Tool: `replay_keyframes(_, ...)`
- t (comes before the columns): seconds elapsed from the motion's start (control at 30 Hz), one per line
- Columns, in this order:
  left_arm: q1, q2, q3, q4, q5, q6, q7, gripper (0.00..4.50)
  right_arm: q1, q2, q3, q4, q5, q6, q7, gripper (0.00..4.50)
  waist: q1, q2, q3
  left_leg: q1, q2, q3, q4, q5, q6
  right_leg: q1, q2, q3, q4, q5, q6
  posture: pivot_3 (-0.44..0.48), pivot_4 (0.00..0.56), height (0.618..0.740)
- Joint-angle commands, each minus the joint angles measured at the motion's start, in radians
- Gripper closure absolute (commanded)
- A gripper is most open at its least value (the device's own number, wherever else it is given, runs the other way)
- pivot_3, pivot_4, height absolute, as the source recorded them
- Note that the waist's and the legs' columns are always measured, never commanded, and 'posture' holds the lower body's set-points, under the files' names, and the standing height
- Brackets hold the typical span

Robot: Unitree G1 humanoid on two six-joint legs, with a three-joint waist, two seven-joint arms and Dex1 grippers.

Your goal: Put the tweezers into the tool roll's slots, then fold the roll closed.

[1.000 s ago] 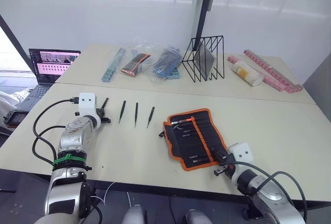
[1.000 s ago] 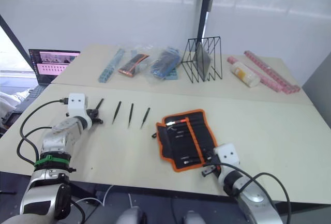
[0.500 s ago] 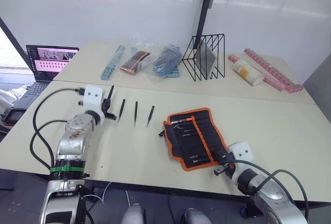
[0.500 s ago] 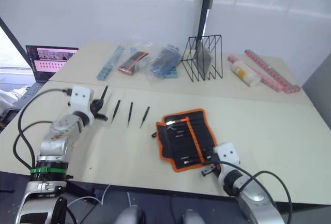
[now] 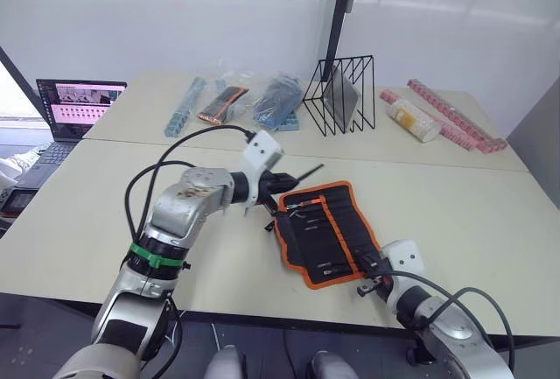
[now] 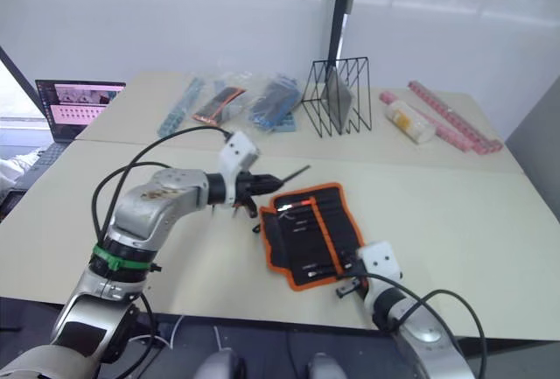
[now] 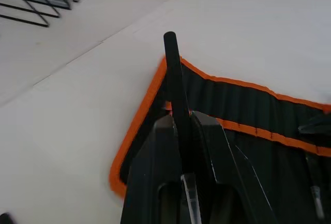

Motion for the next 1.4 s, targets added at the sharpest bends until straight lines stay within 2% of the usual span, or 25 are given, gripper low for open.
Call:
replay_keyframes(0.03, -0.022, 0.049, -0.087, -0.046, 0.023, 0.016, -0.074, 4.48, 0.027, 0.005, 0.024, 0.003, -0.012, 0.019, -0.007, 4.5, -0.004, 0.002, 0.001, 0.0, 0.0, 0.0, 0.0, 0.0, 0.0, 0.0, 0.0, 0.0, 0.0, 0.0, 0.0, 0.0, 0.15, 0.684)
replay_keyframes(0.23, -0.038, 0.173, -0.249, -0.095, 0.099, -0.021, -0.195, 4.48, 0.047, 0.018, 0.043, -0.002, -0.025, 0.0, -0.026, 4.5, -0.004, 0.006, 0.004, 0.0, 0.0, 0.0, 0.0, 0.0, 0.0, 0.0, 0.001, 0.0, 0.0, 0.0, 0.0, 0.0, 0.15, 0.684)
replay_keyframes(0.4, -0.071, 0.174, -0.305, -0.081, 0.142, -0.018, -0.234, 4.48, 0.064, 0.039, 0.05, -0.015, -0.035, -0.008, -0.044, 4.5, 0.001, 0.005, 0.004, -0.001, 0.0, 0.0, 0.0, 0.0, 0.0, 0.0, 0.001, 0.001, -0.001, -0.001, 0.001, 0.0, 0.15, 0.684)
replay_keyframes(0.6, -0.111, 0.116, -0.358, 0.023, 0.228, -0.081, -0.231, 4.48, 0.093, 0.05, 0.058, -0.032, -0.044, -0.01, -0.062, 4.5, -0.001, 0.006, 0.004, -0.001, 0.0, 0.0, 0.0, 0.0, 0.0, 0.0, 0.001, 0.001, -0.001, -0.001, 0.001, 0.0, 0.15, 0.684)
replay_keyframes(0.9, -0.147, 0.018, -0.384, 0.13, 0.293, -0.107, -0.238, 4.48, 0.095, 0.063, 0.067, -0.04, -0.051, -0.007, -0.073, 4.5, -0.002, 0.006, 0.004, -0.001, 0.0, 0.0, 0.0, 0.0, 0.0, 0.0, 0.001, 0.001, -0.001, -0.001, 0.001, 0.0, 0.15, 0.684)
replay_keyframes(1.17, -0.186, -0.099, -0.363, 0.249, 0.332, -0.163, -0.216, 4.48, 0.098, 0.063, 0.086, -0.043, -0.062, -0.007, -0.077, 4.5, -0.004, 0.005, 0.004, -0.001, 0.0, 0.0, 0.0, 0.0, 0.0, 0.0, 0.001, 0.001, -0.001, -0.001, 0.001, 0.0, 0.15, 0.684)
replay_keyframes(1.4, -0.187, -0.186, -0.339, 0.385, 0.369, -0.291, -0.175, 4.48, 0.106, 0.059, 0.112, -0.047, -0.075, 0.003, -0.074, 4.5, -0.005, 0.006, 0.004, -0.001, 0.0, 0.0, 0.0, 0.0, 0.0, 0.0, 0.001, 0.001, -0.001, -0.001, 0.001, 0.0, 0.15, 0.684)
